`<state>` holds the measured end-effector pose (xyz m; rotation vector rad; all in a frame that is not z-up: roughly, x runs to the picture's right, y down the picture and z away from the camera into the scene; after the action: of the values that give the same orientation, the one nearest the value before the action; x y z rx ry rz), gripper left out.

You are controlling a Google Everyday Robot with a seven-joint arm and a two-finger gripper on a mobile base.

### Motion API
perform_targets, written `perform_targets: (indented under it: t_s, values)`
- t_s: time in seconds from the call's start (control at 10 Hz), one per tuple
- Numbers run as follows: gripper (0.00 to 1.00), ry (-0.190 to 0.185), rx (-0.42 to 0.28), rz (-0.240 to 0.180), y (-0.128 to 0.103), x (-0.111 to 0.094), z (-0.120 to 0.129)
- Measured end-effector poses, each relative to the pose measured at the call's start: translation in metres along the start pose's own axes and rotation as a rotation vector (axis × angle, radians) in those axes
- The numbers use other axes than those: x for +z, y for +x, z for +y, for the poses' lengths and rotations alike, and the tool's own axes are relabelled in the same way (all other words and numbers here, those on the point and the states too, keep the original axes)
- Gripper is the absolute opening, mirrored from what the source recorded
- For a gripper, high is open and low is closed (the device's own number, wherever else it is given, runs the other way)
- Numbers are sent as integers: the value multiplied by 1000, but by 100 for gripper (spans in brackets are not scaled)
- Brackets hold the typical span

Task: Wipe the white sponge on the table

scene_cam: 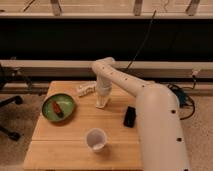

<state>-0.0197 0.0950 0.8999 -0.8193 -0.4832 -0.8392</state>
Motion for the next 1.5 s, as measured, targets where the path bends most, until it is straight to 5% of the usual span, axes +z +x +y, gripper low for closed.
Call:
perform_targets:
  t_s: [0.4, 0.9, 1.3, 1.5]
  values:
    - [3, 20, -84, -14, -32, -3, -8]
    - [3, 24, -109, -60, -62, 4, 25]
    - [3, 25, -36, -101, -41, 9, 67]
    - [3, 28, -54, -88, -36, 6, 66]
